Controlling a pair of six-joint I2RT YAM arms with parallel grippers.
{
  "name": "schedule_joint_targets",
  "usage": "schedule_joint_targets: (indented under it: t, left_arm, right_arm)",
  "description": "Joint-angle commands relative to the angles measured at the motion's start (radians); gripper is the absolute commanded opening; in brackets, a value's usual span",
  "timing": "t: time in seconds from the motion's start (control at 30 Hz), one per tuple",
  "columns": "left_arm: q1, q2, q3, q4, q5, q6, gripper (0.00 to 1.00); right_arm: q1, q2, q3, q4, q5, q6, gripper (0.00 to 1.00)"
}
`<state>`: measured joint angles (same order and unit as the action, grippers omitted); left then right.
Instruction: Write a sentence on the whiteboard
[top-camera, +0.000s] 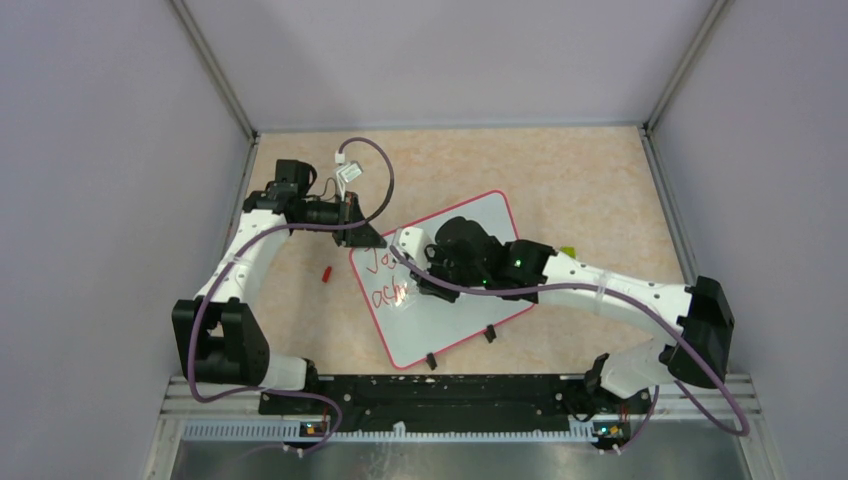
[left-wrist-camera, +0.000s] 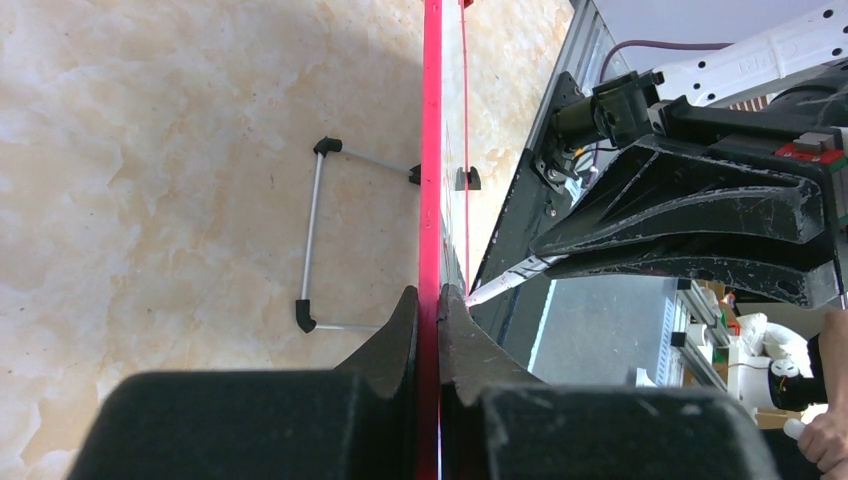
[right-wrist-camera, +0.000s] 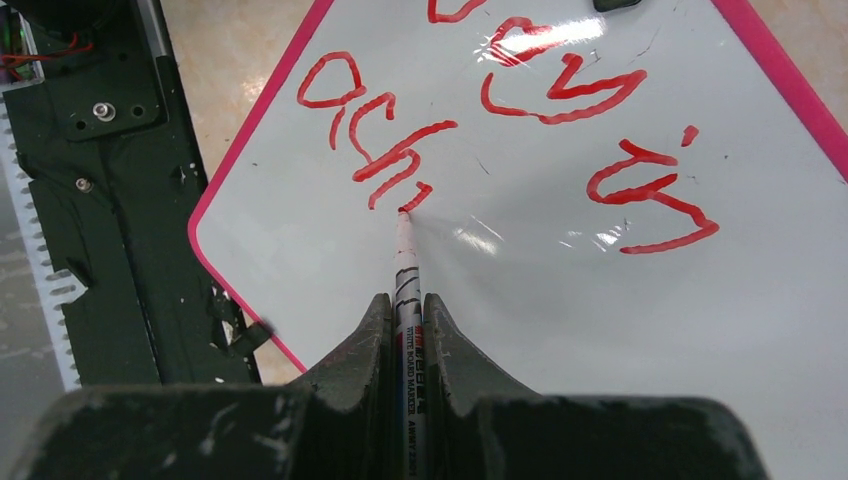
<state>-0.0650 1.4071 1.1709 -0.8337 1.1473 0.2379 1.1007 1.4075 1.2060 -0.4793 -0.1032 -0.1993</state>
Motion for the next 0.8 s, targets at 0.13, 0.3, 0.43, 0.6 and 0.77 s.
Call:
schedule_joint_targets:
  t: [0.13, 0.3, 0.43, 0.6, 0.77]
  left_arm:
    - [0.004, -0.008, 0.003, 0.001, -0.102, 0.024, 0.0]
    - [0.004, -0.008, 0.004, -0.001, -0.098, 0.024, 0.0]
    - [0.004, -0.008, 0.006, -0.003, -0.097, 0.024, 0.0]
    - [0.004, -0.008, 0.008, -0.004, -0.095, 0.024, 0.0]
    - [0.004, -0.01, 0.009, -0.004, -0.095, 0.024, 0.0]
  right_arm:
    - [0.018, -0.01, -0.009, -0.005, 0.015, -0.02, 0.0]
    - [0.019, -0.013, 0.017, -0.018, 0.048, -0.033, 0.0]
    - [0.019, -0.024, 0.059, -0.037, 0.059, -0.041, 0.0]
    - [0.018, -0.031, 0.101, -0.049, 0.059, -0.043, 0.0]
    - [0.018, -0.019, 0.129, -0.042, 0.052, -0.038, 0.0]
